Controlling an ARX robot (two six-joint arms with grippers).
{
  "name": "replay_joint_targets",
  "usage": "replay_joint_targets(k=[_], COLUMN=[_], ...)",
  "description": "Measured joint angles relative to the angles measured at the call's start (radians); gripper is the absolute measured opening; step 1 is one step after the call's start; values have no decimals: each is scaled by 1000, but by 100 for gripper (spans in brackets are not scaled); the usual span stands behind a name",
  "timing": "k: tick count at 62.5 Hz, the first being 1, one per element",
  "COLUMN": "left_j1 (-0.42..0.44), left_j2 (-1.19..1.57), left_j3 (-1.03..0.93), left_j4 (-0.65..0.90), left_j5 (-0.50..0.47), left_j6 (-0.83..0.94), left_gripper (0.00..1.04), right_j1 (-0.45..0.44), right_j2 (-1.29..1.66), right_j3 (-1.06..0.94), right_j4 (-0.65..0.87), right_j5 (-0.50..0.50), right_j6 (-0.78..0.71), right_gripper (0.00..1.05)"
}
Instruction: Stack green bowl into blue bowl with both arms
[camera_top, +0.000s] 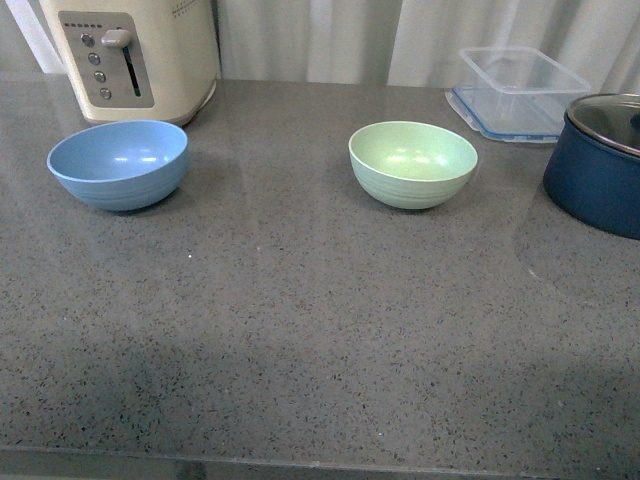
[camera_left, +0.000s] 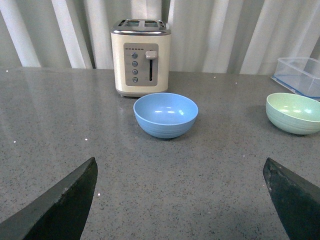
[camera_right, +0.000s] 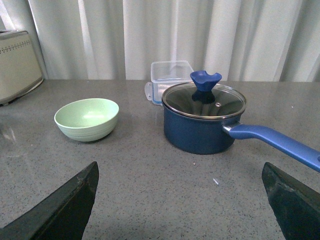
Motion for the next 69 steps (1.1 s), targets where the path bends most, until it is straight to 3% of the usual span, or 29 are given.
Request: replay_joint_targets(k=[38, 40, 43, 47, 59, 69], left_j1=[-1, -23, -40, 6, 140, 160], left_j2=[3, 53, 267, 512, 1028, 1230], left_j3=[2, 34, 169, 282, 526, 655], left_j4=[-3, -91, -366, -502, -240, -132], left_j5=[-8, -99, -296, -420, -315, -246], left_j6=[-1, -50, -200, -306, -359, -323], left_gripper=[98, 98, 98, 98, 98, 98], right_j1=[0, 0, 0, 0, 0, 0], right_j2=[0, 0, 0, 0, 0, 0], right_j3=[0, 0, 0, 0, 0, 0], right_j4=[0, 0, 0, 0, 0, 0], right_j5=[0, 0, 0, -2, -1, -1], right_j6=[0, 0, 0, 0, 0, 0], right_gripper=[95, 95, 95, 95, 95, 95])
